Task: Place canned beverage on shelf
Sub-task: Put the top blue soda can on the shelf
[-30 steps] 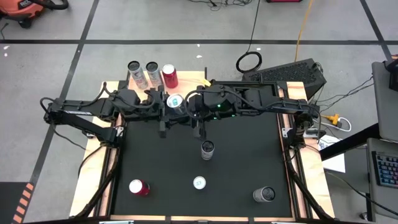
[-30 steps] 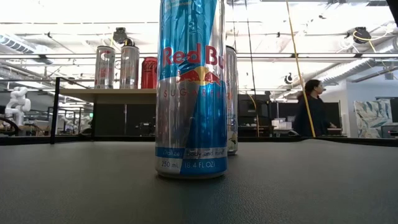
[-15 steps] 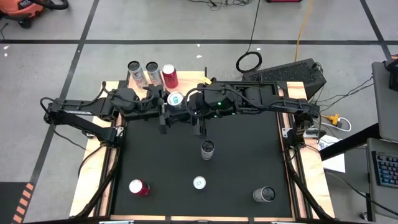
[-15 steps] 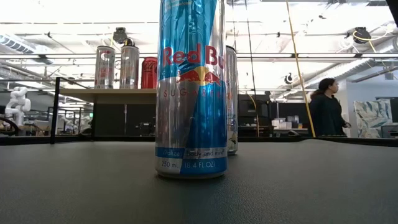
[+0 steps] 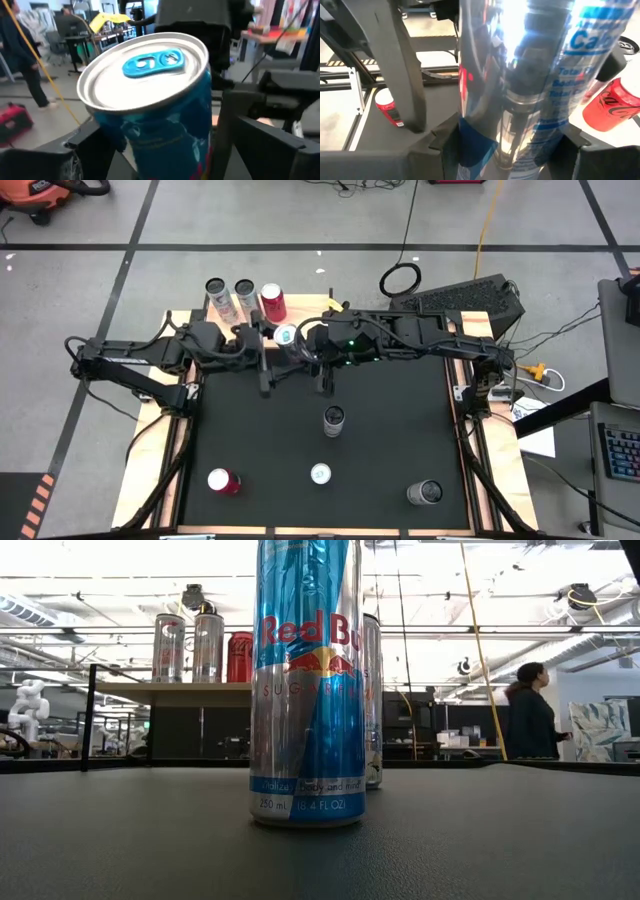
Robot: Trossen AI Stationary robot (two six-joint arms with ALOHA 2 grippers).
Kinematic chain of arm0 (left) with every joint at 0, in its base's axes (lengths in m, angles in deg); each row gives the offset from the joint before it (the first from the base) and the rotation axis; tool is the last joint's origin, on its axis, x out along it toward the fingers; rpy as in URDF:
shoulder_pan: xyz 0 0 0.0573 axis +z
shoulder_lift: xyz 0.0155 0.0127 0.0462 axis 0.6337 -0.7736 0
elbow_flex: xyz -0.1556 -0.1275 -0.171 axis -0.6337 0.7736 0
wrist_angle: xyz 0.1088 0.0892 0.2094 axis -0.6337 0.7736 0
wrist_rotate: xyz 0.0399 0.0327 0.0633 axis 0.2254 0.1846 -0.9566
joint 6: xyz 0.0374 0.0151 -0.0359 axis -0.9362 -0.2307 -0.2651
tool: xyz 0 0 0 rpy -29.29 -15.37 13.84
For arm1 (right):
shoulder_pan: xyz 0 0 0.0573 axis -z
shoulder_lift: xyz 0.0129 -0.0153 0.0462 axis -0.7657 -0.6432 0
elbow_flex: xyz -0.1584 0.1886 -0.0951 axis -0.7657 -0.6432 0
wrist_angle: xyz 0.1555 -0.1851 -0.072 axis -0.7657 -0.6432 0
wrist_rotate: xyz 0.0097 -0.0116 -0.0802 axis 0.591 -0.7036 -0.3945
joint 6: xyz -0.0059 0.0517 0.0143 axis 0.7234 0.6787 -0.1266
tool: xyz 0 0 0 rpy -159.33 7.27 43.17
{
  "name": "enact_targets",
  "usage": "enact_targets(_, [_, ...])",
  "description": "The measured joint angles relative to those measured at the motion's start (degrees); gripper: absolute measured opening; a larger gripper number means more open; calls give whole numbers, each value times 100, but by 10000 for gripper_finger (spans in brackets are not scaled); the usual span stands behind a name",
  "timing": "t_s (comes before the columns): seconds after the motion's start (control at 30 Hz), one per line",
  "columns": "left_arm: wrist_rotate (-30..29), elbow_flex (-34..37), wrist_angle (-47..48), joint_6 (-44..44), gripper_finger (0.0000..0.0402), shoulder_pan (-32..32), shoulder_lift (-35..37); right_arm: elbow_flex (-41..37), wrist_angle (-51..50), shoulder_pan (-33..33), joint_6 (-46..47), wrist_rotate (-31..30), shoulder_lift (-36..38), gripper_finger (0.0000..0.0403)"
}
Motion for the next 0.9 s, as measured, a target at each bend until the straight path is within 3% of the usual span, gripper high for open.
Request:
enact_targets(0.13, [-2,2,-20,-358,366,0,0,2,-63,-2,3,-4,0,190])
enact_targets(0.27, [-4,7,-229,-114,367,0,60,4,-182,0,-3,-9,4,190])
enact_targets(0.5, [158,-2,-162,-53,367,-11,776,2,-446,111,-148,-50,15,190])
enact_targets(0.9, [551,2,899,391,367,-15,1397,2,-403,1065,-276,-11,24,190])
